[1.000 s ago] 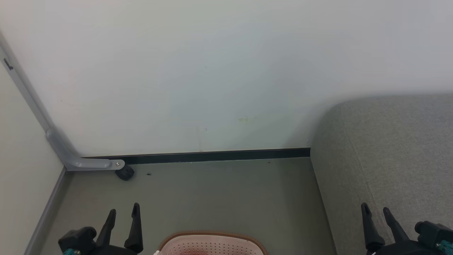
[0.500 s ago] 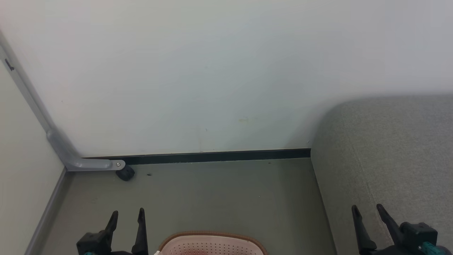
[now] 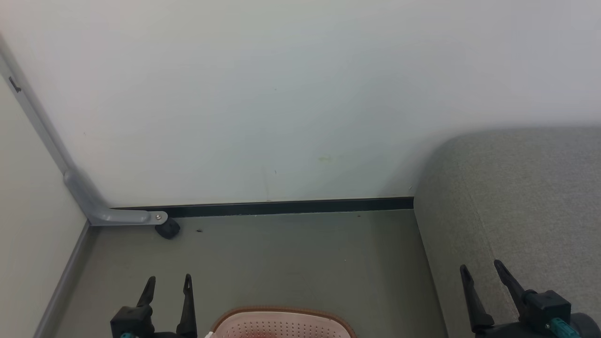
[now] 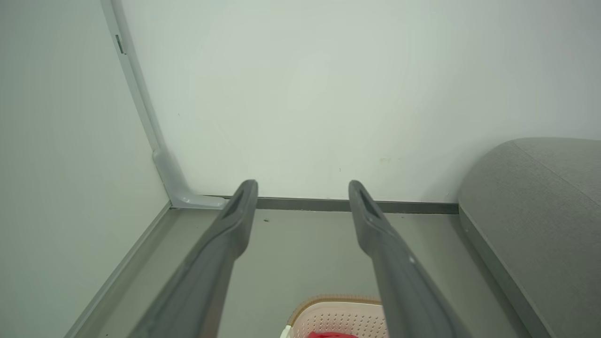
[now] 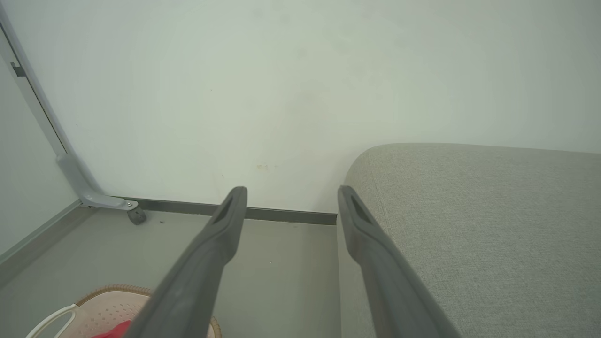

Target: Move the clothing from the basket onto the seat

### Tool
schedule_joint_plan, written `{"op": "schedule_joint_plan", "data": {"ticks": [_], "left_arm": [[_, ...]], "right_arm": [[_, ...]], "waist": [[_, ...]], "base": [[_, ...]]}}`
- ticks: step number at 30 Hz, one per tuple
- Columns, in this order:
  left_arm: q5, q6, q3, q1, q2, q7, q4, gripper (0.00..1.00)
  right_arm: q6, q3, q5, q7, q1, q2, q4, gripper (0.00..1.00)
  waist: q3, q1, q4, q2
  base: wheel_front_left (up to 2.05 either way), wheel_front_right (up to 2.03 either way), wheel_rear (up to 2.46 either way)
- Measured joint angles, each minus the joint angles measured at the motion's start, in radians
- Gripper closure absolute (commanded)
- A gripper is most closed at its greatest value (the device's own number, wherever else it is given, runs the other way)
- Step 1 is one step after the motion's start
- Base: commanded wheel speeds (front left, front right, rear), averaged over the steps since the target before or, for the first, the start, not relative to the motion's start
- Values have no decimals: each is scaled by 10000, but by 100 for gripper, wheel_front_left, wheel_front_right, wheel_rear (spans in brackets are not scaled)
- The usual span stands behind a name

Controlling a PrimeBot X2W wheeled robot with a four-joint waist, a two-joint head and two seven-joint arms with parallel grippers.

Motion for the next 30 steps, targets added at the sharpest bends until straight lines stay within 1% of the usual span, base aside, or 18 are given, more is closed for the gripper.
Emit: {"op": "schedule_joint_plan", "data": {"ticks": [17,30], "left_arm": [[0,6,245,0,-178,0,418,0],[4,-4,169,0,-372,0,759,0]], "right_arm": [[-12,-194,0,0,3,31,-71,0],[2,-314,-104,-2,-1,33,-355,0]], "waist": [[-20,0,10,0],[185,0,-7,0]], "base": [[0,0,0],[0,0,0]]}}
